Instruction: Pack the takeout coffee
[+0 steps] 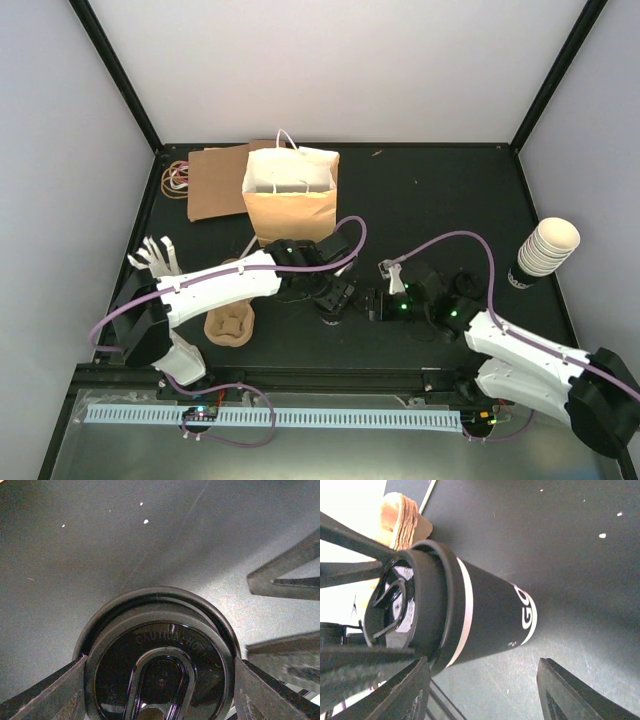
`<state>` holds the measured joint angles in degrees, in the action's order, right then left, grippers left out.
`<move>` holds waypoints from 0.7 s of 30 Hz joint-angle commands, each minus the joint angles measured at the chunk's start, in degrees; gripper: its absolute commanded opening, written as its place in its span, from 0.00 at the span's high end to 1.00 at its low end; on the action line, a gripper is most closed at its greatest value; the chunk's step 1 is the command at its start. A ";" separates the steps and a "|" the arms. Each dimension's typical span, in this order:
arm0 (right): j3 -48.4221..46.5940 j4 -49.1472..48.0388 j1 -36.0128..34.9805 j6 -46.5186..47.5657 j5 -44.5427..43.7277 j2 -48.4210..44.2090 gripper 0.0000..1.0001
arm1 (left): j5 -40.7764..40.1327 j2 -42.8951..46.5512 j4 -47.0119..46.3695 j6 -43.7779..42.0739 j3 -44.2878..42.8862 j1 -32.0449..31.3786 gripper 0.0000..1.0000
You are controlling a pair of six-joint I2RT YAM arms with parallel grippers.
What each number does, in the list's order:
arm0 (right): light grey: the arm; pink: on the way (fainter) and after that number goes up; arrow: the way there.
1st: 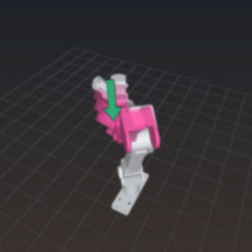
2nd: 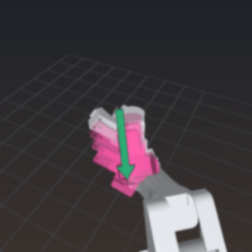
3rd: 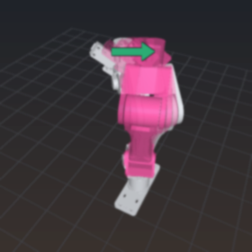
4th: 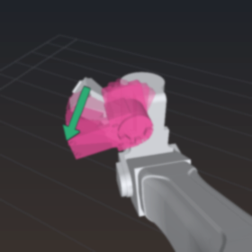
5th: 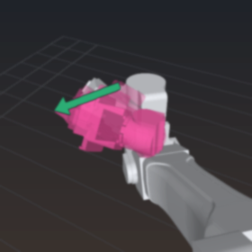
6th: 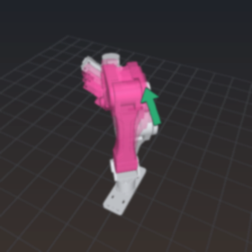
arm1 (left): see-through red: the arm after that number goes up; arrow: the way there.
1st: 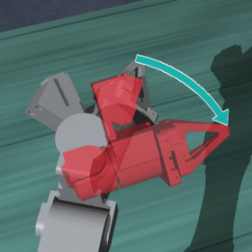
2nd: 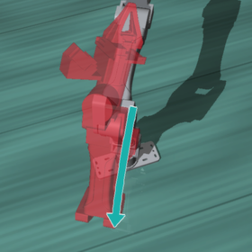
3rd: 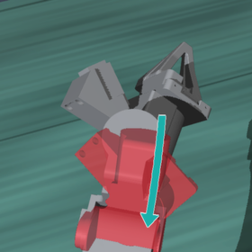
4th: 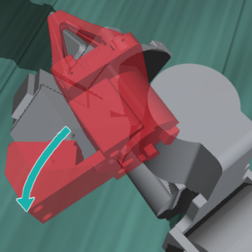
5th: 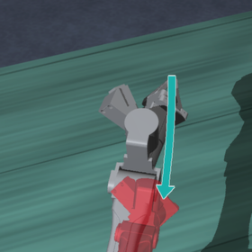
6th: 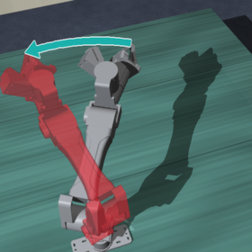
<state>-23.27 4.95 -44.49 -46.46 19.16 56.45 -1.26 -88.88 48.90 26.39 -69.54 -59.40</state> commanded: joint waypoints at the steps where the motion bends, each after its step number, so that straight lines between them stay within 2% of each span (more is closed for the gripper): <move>1: 1.33 4.14 -0.62 -0.90 0.28 -6.54 0.38 | 5.87 -4.54 0.27 1.47 3.80 -0.68 0.32; 5: 3.03 1.76 -0.67 -1.71 1.88 -11.14 0.36 | 5.80 -4.52 0.23 1.62 3.58 -0.39 0.32; 10: 6.51 -2.64 -0.75 -3.27 6.02 -9.26 0.36 | 6.11 -5.35 0.78 2.27 2.39 -0.19 0.33; 21: 12.69 -17.58 -1.02 -8.92 7.75 -6.94 0.36 | 6.18 -6.59 2.55 5.97 1.28 -0.02 0.33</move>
<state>-11.11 -3.49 -44.99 -52.64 25.26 48.84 -0.84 -90.76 48.21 29.21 -71.22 -59.33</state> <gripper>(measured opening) 0.638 0.759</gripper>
